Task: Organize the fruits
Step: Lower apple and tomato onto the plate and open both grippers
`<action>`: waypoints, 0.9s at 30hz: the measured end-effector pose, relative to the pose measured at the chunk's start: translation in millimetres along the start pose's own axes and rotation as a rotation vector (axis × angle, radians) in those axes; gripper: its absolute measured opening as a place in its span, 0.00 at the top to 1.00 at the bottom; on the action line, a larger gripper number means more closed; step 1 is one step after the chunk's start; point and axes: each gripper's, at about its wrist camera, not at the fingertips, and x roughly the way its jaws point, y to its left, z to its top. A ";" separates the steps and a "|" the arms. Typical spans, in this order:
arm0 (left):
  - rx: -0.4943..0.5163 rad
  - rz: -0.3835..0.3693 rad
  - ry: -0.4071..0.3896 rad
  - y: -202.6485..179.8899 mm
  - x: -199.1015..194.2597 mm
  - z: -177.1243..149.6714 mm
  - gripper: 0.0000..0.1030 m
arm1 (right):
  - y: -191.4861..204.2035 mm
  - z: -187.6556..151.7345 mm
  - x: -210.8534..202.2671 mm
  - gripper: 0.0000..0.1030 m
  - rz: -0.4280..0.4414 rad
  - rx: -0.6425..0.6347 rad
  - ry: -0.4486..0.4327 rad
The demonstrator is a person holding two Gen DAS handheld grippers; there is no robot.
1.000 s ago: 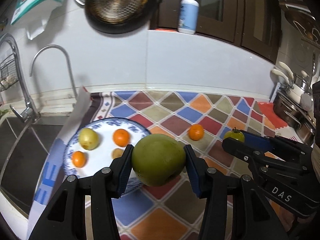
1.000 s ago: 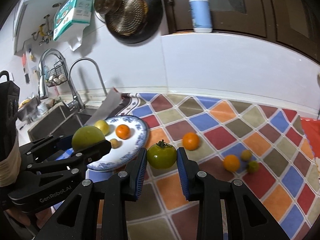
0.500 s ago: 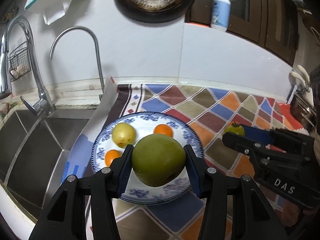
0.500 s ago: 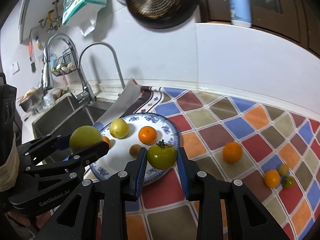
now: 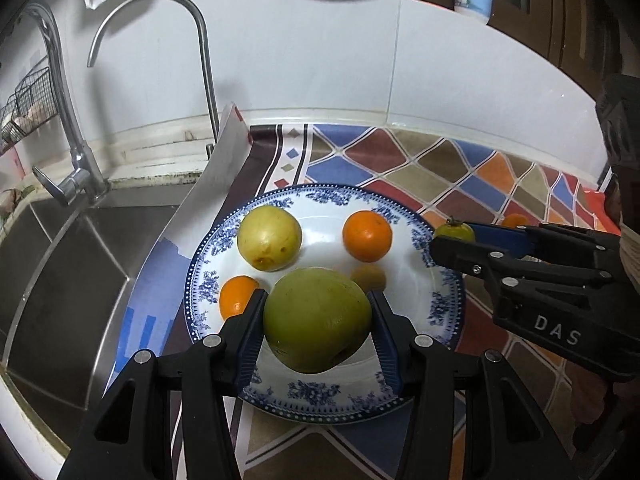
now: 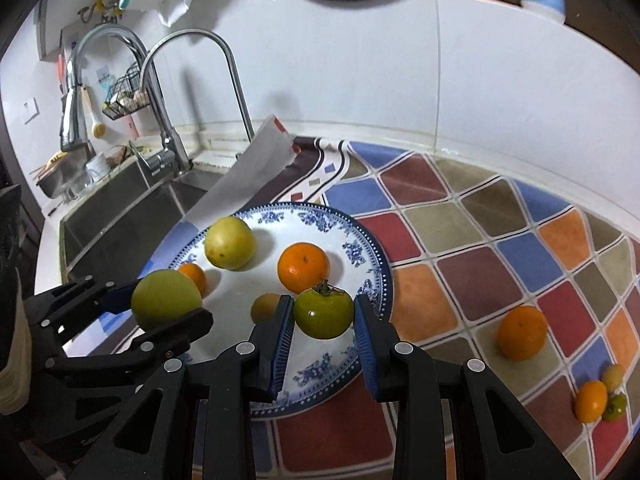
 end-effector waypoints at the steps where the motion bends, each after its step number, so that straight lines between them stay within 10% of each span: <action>1: 0.000 -0.001 0.005 0.4 1.9 0.2 0.52 | -0.9 0.3 3.8 0.70 0.003 0.001 0.006; 13: 0.009 0.016 0.027 2.1 13.2 1.9 0.47 | -7.8 2.4 32.7 0.56 0.048 0.041 0.052; 27: 0.036 0.028 -0.079 -7.8 -31.5 5.8 0.35 | -8.3 -2.3 -24.6 0.56 -0.030 0.050 -0.048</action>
